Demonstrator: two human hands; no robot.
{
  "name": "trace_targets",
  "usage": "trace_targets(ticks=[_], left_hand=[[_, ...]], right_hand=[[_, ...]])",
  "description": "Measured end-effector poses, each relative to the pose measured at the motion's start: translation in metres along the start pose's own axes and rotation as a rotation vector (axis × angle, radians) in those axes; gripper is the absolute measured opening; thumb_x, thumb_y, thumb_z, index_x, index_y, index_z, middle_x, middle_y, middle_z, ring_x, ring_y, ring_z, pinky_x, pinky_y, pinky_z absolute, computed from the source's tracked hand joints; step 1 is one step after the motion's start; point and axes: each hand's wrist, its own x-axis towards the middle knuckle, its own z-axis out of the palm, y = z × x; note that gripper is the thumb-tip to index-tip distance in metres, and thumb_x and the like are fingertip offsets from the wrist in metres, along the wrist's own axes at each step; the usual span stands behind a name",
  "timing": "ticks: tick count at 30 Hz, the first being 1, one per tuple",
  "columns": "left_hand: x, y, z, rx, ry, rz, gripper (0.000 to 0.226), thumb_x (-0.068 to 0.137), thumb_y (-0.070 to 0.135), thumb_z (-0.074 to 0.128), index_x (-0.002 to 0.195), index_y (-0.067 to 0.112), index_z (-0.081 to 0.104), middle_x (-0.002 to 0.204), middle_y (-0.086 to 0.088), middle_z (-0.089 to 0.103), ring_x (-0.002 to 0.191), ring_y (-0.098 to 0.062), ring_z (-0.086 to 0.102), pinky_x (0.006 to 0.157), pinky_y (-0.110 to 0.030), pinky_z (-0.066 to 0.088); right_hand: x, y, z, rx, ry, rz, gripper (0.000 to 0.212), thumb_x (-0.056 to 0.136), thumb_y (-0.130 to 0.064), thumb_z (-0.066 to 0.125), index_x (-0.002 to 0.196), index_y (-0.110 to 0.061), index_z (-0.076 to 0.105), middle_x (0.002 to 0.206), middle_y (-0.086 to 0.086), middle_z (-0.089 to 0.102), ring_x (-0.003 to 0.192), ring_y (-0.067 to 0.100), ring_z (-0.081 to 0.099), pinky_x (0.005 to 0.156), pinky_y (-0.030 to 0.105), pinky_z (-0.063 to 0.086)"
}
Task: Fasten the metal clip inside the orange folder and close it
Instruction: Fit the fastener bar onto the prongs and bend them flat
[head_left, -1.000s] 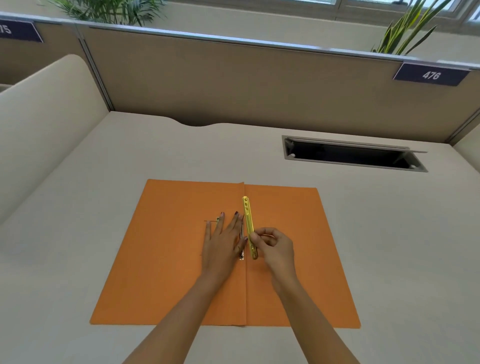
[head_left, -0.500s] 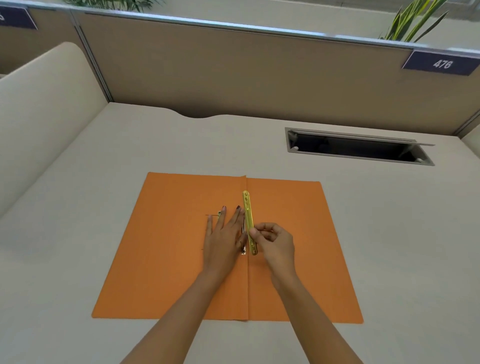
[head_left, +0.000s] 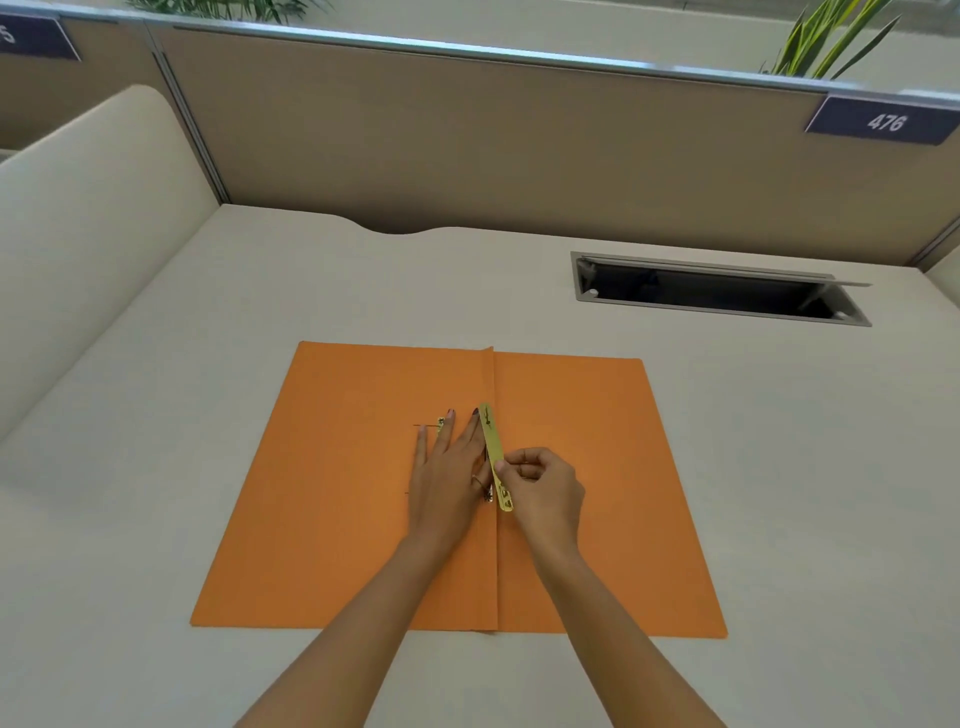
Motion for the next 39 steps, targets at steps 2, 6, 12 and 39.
trace_targets(ticks=[2,6,12,39], left_hand=[[-0.001,-0.001,-0.001,-0.063,0.001,0.024,0.051,0.100,0.035,0.030,0.149,0.026,0.022,0.156,0.009,0.026,0.148,-0.016,0.005,0.121,-0.039,0.000],[-0.007,-0.003,-0.008,-0.371,0.065,0.037,0.044,0.097,0.004,0.043,0.138,0.021,0.046,0.147,0.001,0.042,0.144,-0.019,0.020,0.119,-0.030,0.007],[-0.027,-0.011,-0.016,-0.615,0.167,-0.069,0.023,0.087,0.005,0.061,0.103,0.016,0.073,0.115,0.003,0.070,0.129,-0.015,0.048,0.117,-0.033,0.014],[-0.030,0.006,-0.026,-0.783,0.188,-0.259,0.027,0.088,0.025,0.062,0.063,0.031,0.068,0.072,0.020,0.071,0.077,0.007,0.063,0.113,-0.029,0.008]], right_hand=[[-0.002,-0.001,0.003,-0.046,0.023,-0.028,0.006,0.080,-0.018,0.074,0.080,-0.014,0.069,0.063,-0.009,0.063,0.060,0.005,0.061,0.058,0.023,0.048],[-0.004,-0.002,0.005,-0.096,0.037,-0.050,0.007,0.082,-0.017,0.071,0.083,-0.011,0.069,0.066,-0.005,0.066,0.068,0.015,0.065,0.077,0.041,0.055],[-0.005,-0.002,0.002,-0.167,0.032,-0.057,0.007,0.083,-0.020,0.069,0.082,-0.013,0.067,0.062,-0.009,0.061,0.076,0.020,0.065,0.089,0.050,0.050],[-0.003,-0.014,-0.030,0.175,-0.147,0.190,0.006,0.081,-0.013,0.073,0.077,-0.013,0.068,0.079,0.005,0.070,0.064,0.013,0.069,0.056,0.020,0.043]])
